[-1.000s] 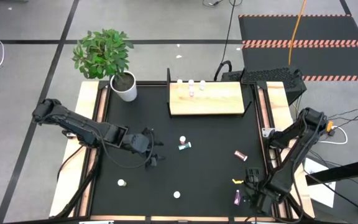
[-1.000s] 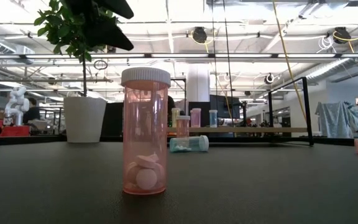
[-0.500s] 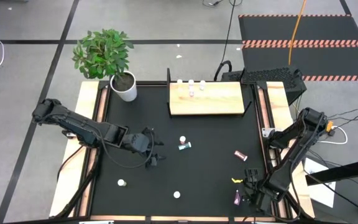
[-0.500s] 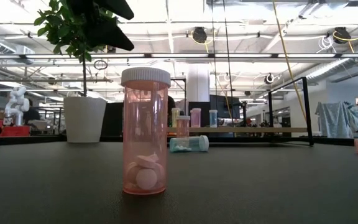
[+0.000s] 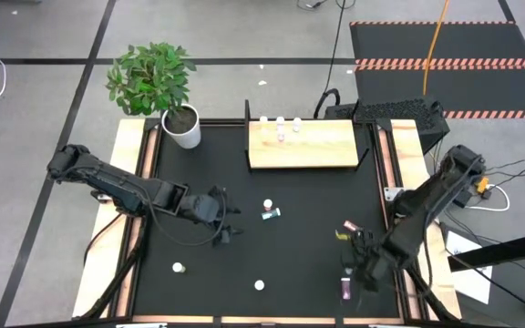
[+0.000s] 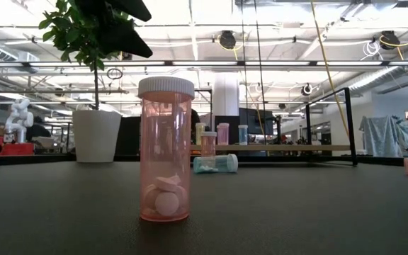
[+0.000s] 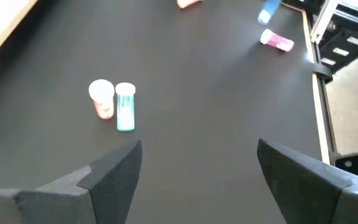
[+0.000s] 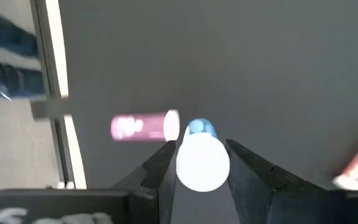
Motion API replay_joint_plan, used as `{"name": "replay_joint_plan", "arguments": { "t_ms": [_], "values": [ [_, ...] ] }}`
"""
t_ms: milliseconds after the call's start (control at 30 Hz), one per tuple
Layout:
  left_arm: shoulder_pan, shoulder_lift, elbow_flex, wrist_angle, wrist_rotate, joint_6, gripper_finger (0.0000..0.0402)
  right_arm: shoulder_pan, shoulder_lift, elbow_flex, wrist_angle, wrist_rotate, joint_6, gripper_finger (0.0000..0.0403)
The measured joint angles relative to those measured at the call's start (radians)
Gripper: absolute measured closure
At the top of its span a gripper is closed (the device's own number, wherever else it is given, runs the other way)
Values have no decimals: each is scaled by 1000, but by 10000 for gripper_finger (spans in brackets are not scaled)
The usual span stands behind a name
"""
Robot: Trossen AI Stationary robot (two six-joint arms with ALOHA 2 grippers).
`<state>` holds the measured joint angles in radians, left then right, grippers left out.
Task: Pick and place medicine bottles onto shelf by color
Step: Put the bottom blue pill bottle on the shelf aligned with the other blue pill bottle
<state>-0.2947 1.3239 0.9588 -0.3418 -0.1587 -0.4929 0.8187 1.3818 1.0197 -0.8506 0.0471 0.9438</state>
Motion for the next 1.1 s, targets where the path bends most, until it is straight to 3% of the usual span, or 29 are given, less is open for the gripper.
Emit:
{"name": "replay_joint_plan", "arguments": {
  "t_ms": [133, 233, 433, 700, 933, 1100],
  "values": [
    [-10, 0, 0, -10, 1, 17, 83, -153, -60, 60, -61, -3, -143, 283],
    [-10, 0, 0, -29, 3, 21, 83, -325, -52, 164, -113, -76, -322, 285],
    [34, 0, 0, -52, 2, 68, 83, -717, 15, 385, -286, -72, -677, 286],
    [109, 0, 0, -52, 1, 19, 83, -1255, 181, 491, -279, -116, -1007, 285],
    [192, 0, 0, -51, 1, 9, 83, -1398, 443, 672, -256, -113, -1184, 285],
    [231, 0, 0, -53, 1, -39, 83, -1445, 537, 722, -175, -103, -1230, 285]
  ]
}}
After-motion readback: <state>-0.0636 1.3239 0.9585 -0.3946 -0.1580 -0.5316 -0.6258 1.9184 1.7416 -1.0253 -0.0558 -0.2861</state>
